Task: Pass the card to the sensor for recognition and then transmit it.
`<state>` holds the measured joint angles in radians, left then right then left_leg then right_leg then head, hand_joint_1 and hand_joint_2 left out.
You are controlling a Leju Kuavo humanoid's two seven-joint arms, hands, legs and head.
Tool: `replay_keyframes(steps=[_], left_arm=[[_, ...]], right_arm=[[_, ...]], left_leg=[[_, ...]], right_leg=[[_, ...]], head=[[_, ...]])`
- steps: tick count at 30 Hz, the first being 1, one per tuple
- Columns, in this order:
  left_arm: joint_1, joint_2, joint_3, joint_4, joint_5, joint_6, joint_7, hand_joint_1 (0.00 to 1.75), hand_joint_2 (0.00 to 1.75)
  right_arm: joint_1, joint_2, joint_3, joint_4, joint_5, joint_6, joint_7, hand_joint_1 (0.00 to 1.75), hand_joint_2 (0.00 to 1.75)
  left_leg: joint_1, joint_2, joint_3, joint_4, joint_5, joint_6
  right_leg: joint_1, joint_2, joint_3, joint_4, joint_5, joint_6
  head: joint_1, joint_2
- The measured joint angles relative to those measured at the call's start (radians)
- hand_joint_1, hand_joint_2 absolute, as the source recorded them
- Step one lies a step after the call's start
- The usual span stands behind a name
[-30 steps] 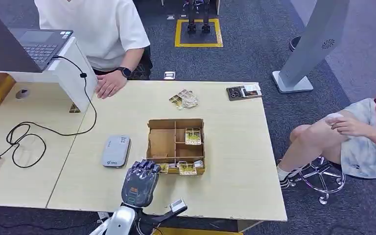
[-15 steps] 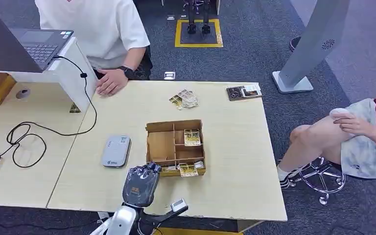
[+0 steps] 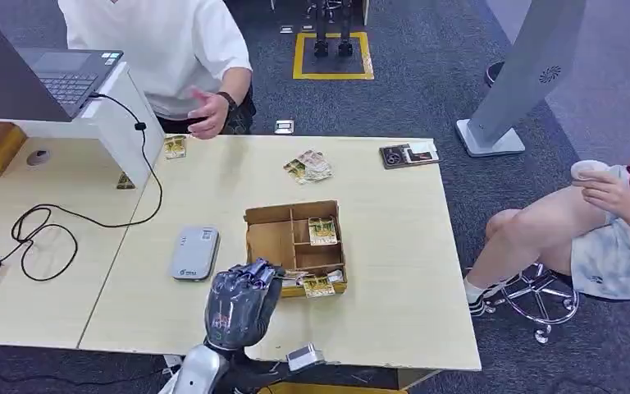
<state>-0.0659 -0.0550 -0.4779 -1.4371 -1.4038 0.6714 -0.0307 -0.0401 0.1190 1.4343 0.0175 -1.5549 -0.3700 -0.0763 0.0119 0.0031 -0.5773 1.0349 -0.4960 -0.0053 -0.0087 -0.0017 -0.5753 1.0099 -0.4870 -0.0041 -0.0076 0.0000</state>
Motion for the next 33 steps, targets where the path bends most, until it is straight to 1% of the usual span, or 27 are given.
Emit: replay_keyframes(steps=[2, 4, 8, 10, 12, 18, 26, 30, 33], left_arm=[[0.009, -0.023, 0.034, -0.035, 0.023, 0.000, -0.059, 1.75, 1.75], [0.013, -0.046, 0.064, -0.056, 0.040, 0.000, -0.095, 1.75, 1.75], [0.012, -0.068, 0.101, -0.065, 0.057, 0.000, -0.102, 1.75, 1.75], [0.006, -0.072, 0.111, -0.064, 0.081, 0.000, -0.087, 1.75, 1.75], [-0.011, -0.071, 0.118, -0.055, 0.127, 0.000, -0.065, 1.75, 1.75], [-0.085, -0.069, 0.122, 0.039, 0.231, -0.001, 0.004, 1.75, 1.75], [-0.222, -0.048, 0.122, 0.202, 0.281, -0.001, 0.121, 1.75, 1.75], [-0.285, -0.032, 0.122, 0.282, 0.298, -0.001, 0.149, 1.75, 1.75], [-0.314, -0.021, 0.122, 0.334, 0.299, -0.001, 0.164, 1.75, 1.75]], right_arm=[[0.000, 0.001, -0.003, 0.000, 0.000, -0.002, 0.000, 0.00, 1.75], [0.000, 0.002, -0.005, 0.000, 0.000, -0.003, 0.000, 0.00, 1.75], [0.000, 0.002, -0.005, 0.000, 0.000, -0.002, 0.000, 0.00, 1.75], [0.000, 0.002, -0.005, 0.000, 0.000, -0.001, 0.000, 0.00, 1.75], [-0.001, 0.002, -0.005, 0.000, 0.000, -0.001, 0.000, 0.00, 1.75], [-0.003, 0.002, -0.005, 0.000, 0.001, 0.000, 0.002, 0.00, 1.75], [-0.006, 0.002, -0.003, 0.000, 0.003, 0.011, 0.003, 0.00, 1.75], [-0.006, 0.002, 0.006, 0.000, 0.005, 0.018, 0.006, 0.00, 1.75], [-0.007, 0.001, 0.010, 0.001, 0.006, 0.020, 0.006, 0.00, 1.75]], left_leg=[[0.000, 0.000, 0.000, 0.000, 0.000, 0.000], [0.000, 0.000, 0.000, 0.000, 0.000, 0.000], [0.000, 0.000, 0.000, 0.000, 0.000, 0.000], [0.000, 0.000, 0.000, 0.000, 0.000, 0.000], [0.000, 0.000, 0.000, 0.000, 0.000, 0.000], [0.000, 0.000, 0.000, 0.000, 0.000, 0.000], [0.000, 0.000, 0.001, 0.000, 0.001, 0.000], [0.000, 0.000, 0.001, 0.000, 0.001, -0.001], [0.000, 0.000, 0.001, 0.000, 0.001, -0.001]], right_leg=[[0.000, 0.000, 0.000, 0.000, 0.000, 0.000], [0.000, 0.000, 0.000, 0.000, 0.000, 0.000], [0.000, 0.000, 0.000, 0.000, 0.000, 0.000], [0.000, 0.000, 0.000, 0.000, 0.000, 0.000], [0.000, 0.000, 0.000, 0.000, 0.000, 0.000], [0.000, 0.000, 0.000, 0.000, 0.000, 0.000], [0.000, 0.000, 0.000, 0.000, 0.000, 0.000], [0.000, 0.000, 0.000, 0.000, 0.000, 0.000], [0.000, 0.000, 0.000, 0.001, 0.000, 0.000]], head=[[0.000, 0.000], [0.000, 0.000], [0.000, 0.000], [0.000, 0.000], [0.000, 0.000], [0.000, 0.000], [0.000, 0.000], [0.000, 0.000], [0.000, 0.000]])
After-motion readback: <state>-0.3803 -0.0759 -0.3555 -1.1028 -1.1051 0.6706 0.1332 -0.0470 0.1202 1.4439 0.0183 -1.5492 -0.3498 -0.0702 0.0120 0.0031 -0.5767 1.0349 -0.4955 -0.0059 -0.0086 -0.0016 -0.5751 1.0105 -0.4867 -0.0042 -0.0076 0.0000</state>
